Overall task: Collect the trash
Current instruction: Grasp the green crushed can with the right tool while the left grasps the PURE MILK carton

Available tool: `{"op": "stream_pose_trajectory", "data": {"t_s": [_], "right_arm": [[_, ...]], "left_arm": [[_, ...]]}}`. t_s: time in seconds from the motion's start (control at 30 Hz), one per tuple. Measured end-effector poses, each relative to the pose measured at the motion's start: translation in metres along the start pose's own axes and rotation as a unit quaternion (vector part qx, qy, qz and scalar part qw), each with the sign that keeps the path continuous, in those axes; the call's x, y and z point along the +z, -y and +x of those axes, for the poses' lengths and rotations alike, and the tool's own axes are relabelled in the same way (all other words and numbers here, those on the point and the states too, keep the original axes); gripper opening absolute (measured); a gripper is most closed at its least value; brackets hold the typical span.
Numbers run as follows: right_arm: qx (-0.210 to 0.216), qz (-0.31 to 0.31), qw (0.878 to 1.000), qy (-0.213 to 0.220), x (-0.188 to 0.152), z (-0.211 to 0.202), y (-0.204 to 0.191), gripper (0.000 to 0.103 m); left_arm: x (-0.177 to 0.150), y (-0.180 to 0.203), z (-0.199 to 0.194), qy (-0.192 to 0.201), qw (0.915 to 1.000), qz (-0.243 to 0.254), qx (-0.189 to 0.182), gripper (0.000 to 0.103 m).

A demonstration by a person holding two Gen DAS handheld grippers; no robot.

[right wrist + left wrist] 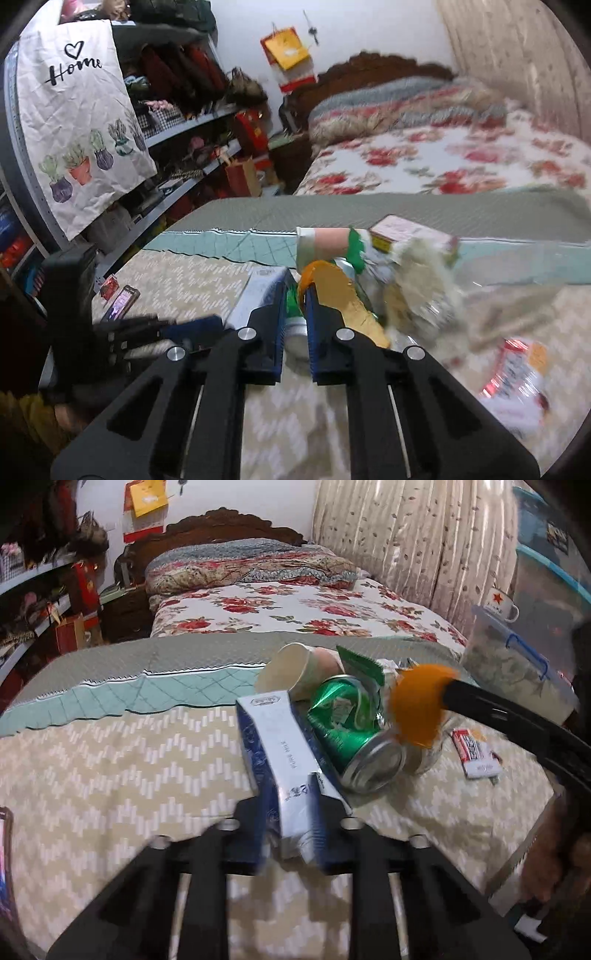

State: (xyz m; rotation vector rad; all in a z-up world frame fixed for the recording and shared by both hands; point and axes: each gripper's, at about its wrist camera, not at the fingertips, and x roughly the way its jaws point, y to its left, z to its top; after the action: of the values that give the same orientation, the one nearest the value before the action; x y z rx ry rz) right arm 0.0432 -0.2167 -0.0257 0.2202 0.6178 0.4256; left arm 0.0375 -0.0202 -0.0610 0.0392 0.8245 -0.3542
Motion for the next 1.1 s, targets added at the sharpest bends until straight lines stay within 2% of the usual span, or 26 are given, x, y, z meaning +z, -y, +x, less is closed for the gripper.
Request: {"op": "stream_pose_trajectory", "data": {"t_s": [0.1,0.13,0.17,0.2,0.23,0.27,0.37,0.43,0.47,0.5,0.57,0.6,0.63,0.67,0.7,0.8,0.87,1.0,1.1], "right_arm": [[-0.027,0.003,1.000,0.014,-0.024,-0.034,0.005,0.013],[-0.039,0.003,0.999,0.016,-0.028,-0.042,0.007,0.013],[-0.062,0.000,0.998,0.019,-0.038,-0.051,0.009,0.013],[-0.077,-0.004,0.997,0.017,-0.046,-0.057,0.010,0.013],[-0.088,-0.005,0.996,0.011,-0.051,-0.060,0.011,0.013],[-0.102,-0.005,0.995,0.002,-0.058,-0.061,0.012,0.015],[-0.100,0.023,0.995,-0.017,-0.072,-0.059,0.021,0.016],[-0.072,0.056,0.995,-0.028,-0.079,-0.057,0.029,0.031],[-0.054,0.074,0.995,-0.029,-0.083,-0.057,0.033,0.070],[-0.039,0.087,0.995,-0.019,-0.088,-0.061,0.034,0.097],[-0.032,0.094,0.995,0.007,-0.093,-0.067,0.031,0.097],[-0.033,0.088,0.996,0.007,-0.093,-0.070,0.030,0.096],[-0.037,0.083,0.996,0.007,-0.093,-0.072,0.030,0.096],[-0.043,0.082,0.996,0.012,-0.092,-0.075,0.031,0.096],[-0.048,0.087,0.995,0.018,-0.092,-0.079,0.033,0.096],[-0.054,0.102,0.993,0.021,-0.084,-0.079,0.039,0.095],[-0.048,0.094,0.994,0.011,-0.074,-0.070,0.037,0.093],[-0.025,0.022,0.999,-0.026,-0.043,-0.033,0.015,0.092],[-0.021,-0.042,0.997,-0.068,-0.020,0.013,-0.001,0.091]], "left_arm": [[-0.004,-0.011,-0.006,-0.013,0.9994,-0.024,-0.023,0.016],[-0.005,-0.014,-0.006,-0.017,0.9991,-0.029,-0.024,0.022],[-0.006,-0.016,-0.008,-0.021,0.9988,-0.036,-0.024,0.032],[-0.007,-0.017,-0.011,-0.017,0.9986,-0.045,-0.021,0.060],[-0.006,-0.018,-0.015,-0.008,0.9985,-0.051,-0.018,0.081],[-0.004,-0.018,-0.016,0.002,0.9985,-0.052,-0.018,0.083],[0.003,0.000,-0.013,0.008,0.9995,-0.026,-0.015,0.082],[0.005,0.014,-0.002,0.000,1.0000,-0.003,-0.003,0.082],[0.005,0.019,0.006,-0.008,0.9999,0.008,0.003,0.082],[0.006,0.023,0.013,-0.015,0.9997,0.015,0.009,0.082],[0.005,0.025,0.031,-0.035,0.9988,0.017,0.028,0.081],[0.004,0.023,0.037,-0.044,0.9984,0.010,0.034,0.076],[0.003,0.019,0.042,-0.052,0.9981,0.002,0.032,0.071],[0.001,0.013,0.045,-0.058,0.9980,-0.006,0.027,0.061],[0.000,0.007,0.045,-0.060,0.9980,-0.019,0.005,0.056],[-0.005,-0.003,0.040,-0.051,0.9984,-0.019,0.014,0.055],[-0.009,-0.012,0.035,-0.052,0.9984,-0.023,0.006,0.055],[-0.017,-0.026,0.025,-0.054,0.9981,-0.031,-0.001,0.055],[-0.019,-0.035,0.020,-0.055,0.9977,-0.039,-0.005,0.055]]}}
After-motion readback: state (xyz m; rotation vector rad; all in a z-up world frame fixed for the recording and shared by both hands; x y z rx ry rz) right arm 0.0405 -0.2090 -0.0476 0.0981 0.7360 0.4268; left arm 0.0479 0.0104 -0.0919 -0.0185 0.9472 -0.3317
